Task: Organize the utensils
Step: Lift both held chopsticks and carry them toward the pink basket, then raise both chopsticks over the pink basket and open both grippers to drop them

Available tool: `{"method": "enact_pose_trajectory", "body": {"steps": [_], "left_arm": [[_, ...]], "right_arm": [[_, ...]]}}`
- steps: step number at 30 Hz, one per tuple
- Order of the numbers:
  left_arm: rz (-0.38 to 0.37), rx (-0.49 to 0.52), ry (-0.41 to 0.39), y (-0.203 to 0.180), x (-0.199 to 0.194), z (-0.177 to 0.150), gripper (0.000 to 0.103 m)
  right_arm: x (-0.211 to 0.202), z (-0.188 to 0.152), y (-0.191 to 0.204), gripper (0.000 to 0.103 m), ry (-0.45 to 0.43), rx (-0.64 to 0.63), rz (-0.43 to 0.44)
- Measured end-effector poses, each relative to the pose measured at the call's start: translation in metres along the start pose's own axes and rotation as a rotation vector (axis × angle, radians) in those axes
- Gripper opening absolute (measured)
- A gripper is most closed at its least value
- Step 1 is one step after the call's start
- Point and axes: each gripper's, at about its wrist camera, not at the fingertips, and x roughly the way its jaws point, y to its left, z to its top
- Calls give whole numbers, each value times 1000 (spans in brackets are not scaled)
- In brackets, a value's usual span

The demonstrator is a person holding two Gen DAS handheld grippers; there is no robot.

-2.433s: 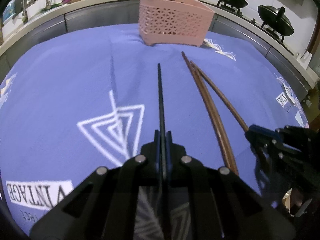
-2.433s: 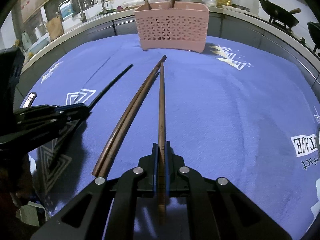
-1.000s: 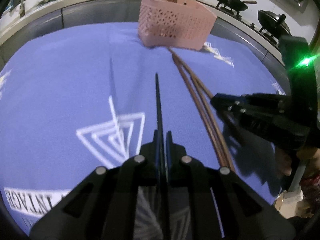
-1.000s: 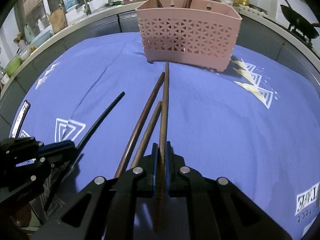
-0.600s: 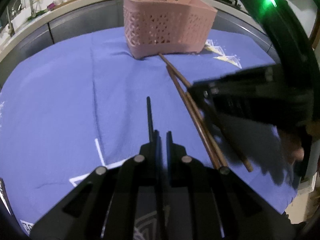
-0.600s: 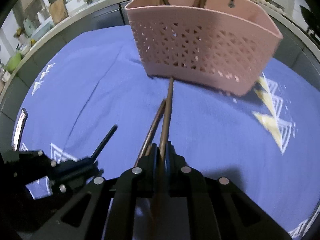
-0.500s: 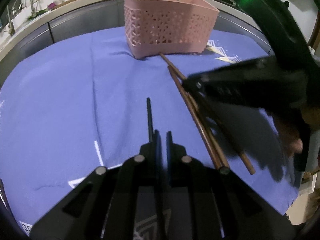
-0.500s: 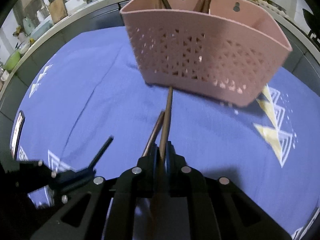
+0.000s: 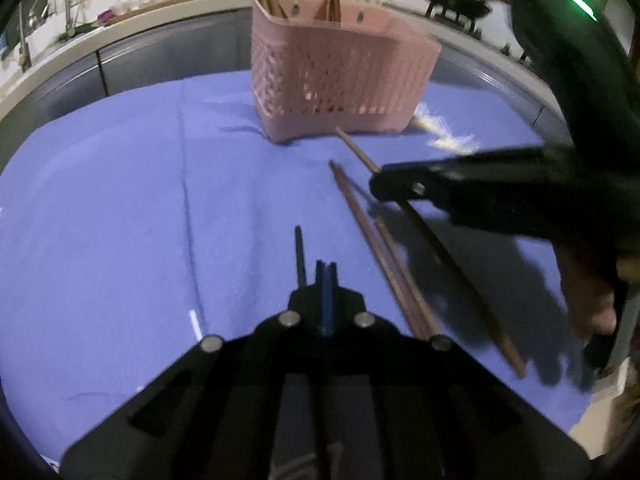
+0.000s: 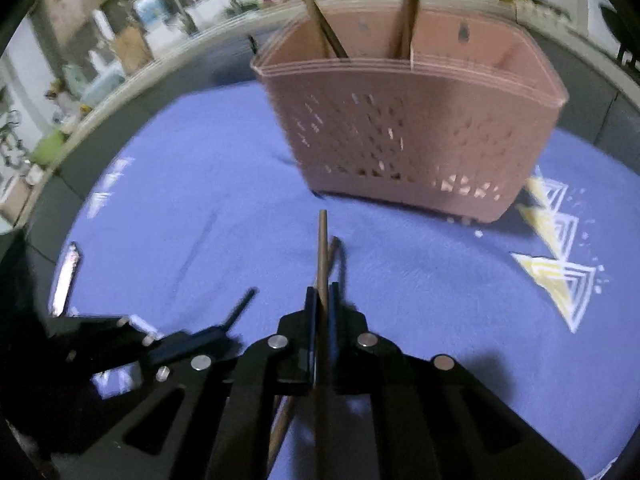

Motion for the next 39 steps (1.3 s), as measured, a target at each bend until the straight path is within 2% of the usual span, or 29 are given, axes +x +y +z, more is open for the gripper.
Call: {"method": "enact_pose_trajectory", "body": {"steps": [6, 12, 15, 21, 26, 29, 31, 32, 34, 35, 39], "left_arm": [[-71, -42, -122, 5, -45, 16, 0], [-116, -42, -246, 1, -92, 30, 0], [-140, -40, -285, 3, -107, 35, 0], [-193, -83, -279, 17, -115, 46, 0], [-193, -58, -322, 15, -131, 74, 0], [-154, -25, -298, 11, -132, 88, 0], [-97, -27, -234, 11, -120, 84, 1], [-83, -27, -204, 13, -112, 80, 5], [-40, -16, -131, 15, -90, 60, 30], [-17, -12, -85, 15, -75, 47, 33], [-24, 8, 88, 13, -33, 11, 34]], "right_arm": [[-65, -18, 18, 6, -235, -49, 20], [-97, -25, 29, 6, -424, -50, 12], [-98, -25, 29, 6, -450, -40, 14], [-104, -17, 37, 6, -467, -30, 28], [-121, 11, 36, 6, -538, -17, 19], [-136, 30, 31, 6, -590, 12, 17], [-144, 35, 27, 6, -606, 26, 29], [-147, 35, 25, 6, -613, 30, 37], [-151, 32, 22, 6, -621, 33, 46], [-152, 29, 19, 6, -620, 37, 53], [-152, 22, 13, 6, -597, 51, 79]]}}
